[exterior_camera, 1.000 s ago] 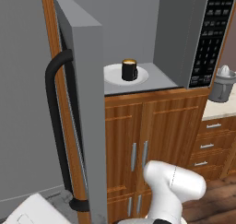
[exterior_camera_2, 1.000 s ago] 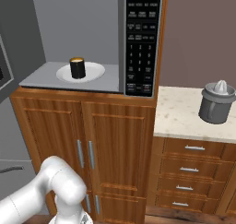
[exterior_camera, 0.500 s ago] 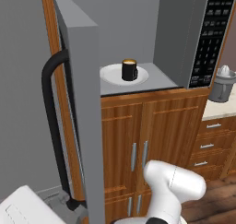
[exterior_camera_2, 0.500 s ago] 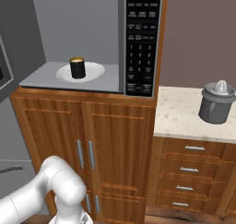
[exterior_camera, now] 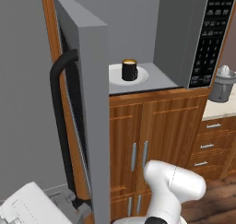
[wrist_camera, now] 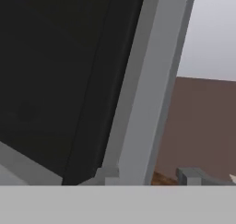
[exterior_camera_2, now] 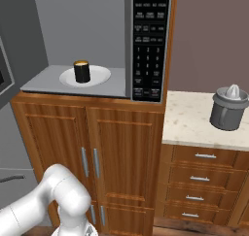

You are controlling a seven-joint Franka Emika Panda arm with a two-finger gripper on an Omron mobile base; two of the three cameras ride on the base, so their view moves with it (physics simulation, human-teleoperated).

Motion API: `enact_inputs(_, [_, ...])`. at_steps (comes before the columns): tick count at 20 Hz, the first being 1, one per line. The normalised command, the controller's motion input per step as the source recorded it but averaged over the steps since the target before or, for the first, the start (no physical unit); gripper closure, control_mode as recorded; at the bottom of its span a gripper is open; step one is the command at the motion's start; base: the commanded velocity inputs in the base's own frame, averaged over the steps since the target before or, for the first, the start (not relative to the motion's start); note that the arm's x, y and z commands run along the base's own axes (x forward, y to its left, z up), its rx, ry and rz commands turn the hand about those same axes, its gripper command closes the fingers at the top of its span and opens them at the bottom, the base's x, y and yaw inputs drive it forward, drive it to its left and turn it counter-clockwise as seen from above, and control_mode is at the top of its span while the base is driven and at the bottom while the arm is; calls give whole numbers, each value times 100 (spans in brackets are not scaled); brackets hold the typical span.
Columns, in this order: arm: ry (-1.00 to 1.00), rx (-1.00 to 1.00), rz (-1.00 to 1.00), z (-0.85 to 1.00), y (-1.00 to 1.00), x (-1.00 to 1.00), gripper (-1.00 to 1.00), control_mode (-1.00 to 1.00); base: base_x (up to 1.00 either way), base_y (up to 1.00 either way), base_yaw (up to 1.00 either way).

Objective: Pick the mug from the counter and place it inside the microwave. Then close the microwave.

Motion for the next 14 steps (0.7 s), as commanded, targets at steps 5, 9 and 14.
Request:
enact_inputs(5, [9, 0, -4, -4, 0, 44, -100, -100, 0, 0, 0])
enact_inputs(9, [9, 0, 0, -4, 2, 26, -100, -100, 0, 0, 0])
enact_inputs(14, [1, 0, 0, -1, 23, 7, -100, -100, 0, 0, 0])
